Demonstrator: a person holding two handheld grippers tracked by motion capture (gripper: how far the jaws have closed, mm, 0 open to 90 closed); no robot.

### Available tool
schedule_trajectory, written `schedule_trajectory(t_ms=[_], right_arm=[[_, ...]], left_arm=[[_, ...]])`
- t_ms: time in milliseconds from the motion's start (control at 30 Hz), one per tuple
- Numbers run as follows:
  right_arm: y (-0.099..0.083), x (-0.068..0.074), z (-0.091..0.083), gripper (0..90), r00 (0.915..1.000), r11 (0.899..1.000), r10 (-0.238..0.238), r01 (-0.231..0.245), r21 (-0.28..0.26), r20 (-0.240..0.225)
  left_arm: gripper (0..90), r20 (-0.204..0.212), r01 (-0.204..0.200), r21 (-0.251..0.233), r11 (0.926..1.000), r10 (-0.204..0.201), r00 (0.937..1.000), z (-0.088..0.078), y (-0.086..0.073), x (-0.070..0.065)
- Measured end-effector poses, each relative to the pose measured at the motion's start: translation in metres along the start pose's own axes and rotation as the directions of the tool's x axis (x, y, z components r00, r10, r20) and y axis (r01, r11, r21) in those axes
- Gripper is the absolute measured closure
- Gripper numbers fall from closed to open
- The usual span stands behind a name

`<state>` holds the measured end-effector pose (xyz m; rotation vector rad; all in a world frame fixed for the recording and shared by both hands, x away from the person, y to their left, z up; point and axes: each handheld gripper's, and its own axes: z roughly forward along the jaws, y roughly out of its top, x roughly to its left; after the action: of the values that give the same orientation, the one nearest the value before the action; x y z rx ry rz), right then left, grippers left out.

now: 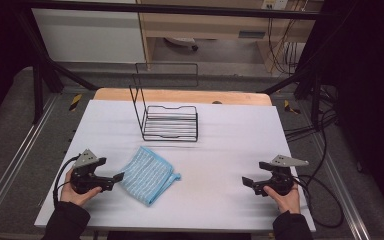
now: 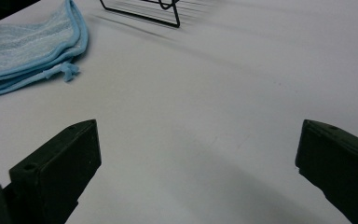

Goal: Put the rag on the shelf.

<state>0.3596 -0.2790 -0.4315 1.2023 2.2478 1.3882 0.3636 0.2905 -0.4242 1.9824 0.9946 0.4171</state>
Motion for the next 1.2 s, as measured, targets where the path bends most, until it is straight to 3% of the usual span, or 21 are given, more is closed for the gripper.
schedule_trajectory(t_ms=[867, 1200], right_arm=[[0.0, 0.002, 0.003, 0.8, 1.0, 1.0, -0.006, 0.006, 0.018, 0.002], [-0.001, 0.002, 0.004, 0.8, 0.9999, 1.0, -0.008, 0.008, 0.023, 0.006]], left_arm=[[8.1, -0.01, 0.001, 0.023, 0.9997, 0.0, 1.0, 0.008, 0.008, -0.016], [11.5, 0.001, -0.026, 0.029, 0.9992, 0.026, 0.9997, 0.015, 0.019, -0.039]])
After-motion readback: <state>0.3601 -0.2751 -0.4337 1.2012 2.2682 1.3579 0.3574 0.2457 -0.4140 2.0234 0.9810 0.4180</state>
